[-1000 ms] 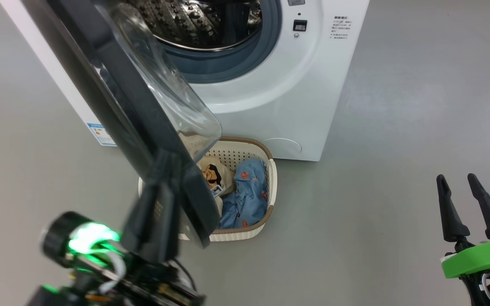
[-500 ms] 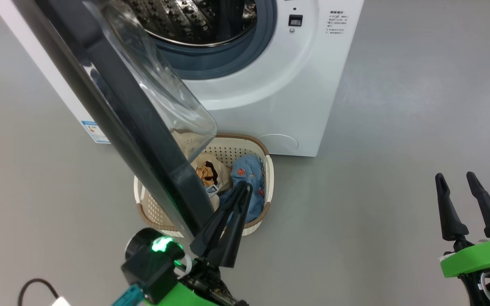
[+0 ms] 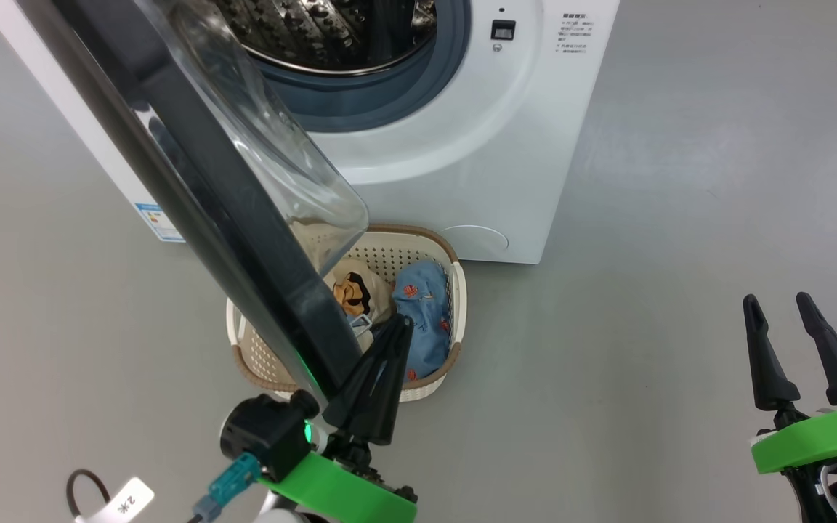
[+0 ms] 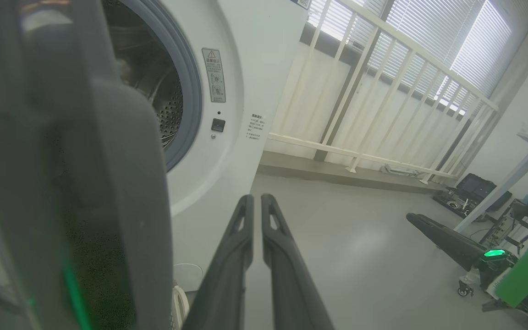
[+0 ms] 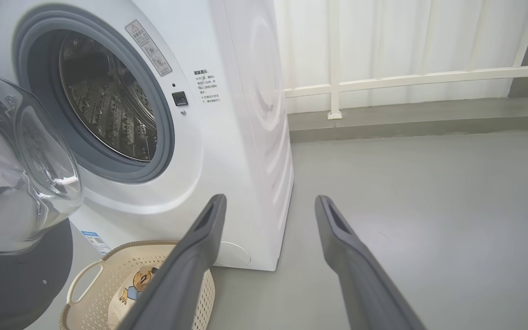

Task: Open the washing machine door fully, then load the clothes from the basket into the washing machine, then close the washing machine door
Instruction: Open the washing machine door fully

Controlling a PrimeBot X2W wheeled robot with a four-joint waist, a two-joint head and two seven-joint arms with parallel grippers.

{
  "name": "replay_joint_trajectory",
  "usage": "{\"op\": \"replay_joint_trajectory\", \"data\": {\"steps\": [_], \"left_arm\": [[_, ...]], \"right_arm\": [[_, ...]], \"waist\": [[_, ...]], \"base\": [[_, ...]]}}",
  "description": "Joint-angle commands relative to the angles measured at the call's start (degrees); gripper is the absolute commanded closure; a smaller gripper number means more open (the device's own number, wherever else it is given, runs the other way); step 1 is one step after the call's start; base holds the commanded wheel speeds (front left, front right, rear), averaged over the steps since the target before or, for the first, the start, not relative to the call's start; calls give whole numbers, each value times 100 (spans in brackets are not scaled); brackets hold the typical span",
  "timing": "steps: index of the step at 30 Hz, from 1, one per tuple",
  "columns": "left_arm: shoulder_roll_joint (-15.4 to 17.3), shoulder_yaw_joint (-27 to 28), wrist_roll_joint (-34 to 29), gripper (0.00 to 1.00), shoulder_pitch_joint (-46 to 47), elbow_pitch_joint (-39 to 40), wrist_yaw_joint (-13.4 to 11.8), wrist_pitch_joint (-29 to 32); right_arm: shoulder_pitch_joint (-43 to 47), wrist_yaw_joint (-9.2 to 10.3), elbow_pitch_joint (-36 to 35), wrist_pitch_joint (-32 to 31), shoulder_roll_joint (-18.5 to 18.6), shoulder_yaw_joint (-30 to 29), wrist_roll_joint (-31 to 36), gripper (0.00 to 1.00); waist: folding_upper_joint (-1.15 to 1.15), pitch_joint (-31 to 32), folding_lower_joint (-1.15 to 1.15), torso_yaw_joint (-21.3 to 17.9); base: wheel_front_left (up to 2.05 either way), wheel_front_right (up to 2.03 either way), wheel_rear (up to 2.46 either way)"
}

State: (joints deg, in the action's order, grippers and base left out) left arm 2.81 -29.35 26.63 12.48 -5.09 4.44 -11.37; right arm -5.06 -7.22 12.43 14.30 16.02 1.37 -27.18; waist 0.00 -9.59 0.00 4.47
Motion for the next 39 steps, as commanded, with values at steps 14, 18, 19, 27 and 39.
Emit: {"op": "replay_joint_trajectory", "data": {"steps": [14, 18, 19, 27, 39], "left_arm": [[34, 360, 152, 100, 284, -263, -165, -159], [38, 399, 193, 100, 293, -343, -172, -182], [39, 408, 205, 100, 295, -361, -172, -187], [89, 502, 269, 100, 281, -466, -204, -223], [150, 490, 277, 100, 146, -425, -281, -235]], "right_arm": [[-36, -26, -175, 70, 121, 37, 46, 0], [-36, -26, -183, 70, 127, 52, 56, 0], [-38, -26, -184, 70, 129, 55, 57, 0], [-14, -26, -207, 70, 148, 66, 59, 0], [7, -26, -206, 70, 191, 56, 40, 0]], "waist": [[0, -6, 0, 101], [0, 6, 0, 153], [0, 10, 0, 165], [0, 36, 0, 269], [0, 71, 0, 574]], "base": [[0, 0, 0], [0, 0, 0], [0, 0, 0], [0, 0, 0], [0, 0, 0]]}}
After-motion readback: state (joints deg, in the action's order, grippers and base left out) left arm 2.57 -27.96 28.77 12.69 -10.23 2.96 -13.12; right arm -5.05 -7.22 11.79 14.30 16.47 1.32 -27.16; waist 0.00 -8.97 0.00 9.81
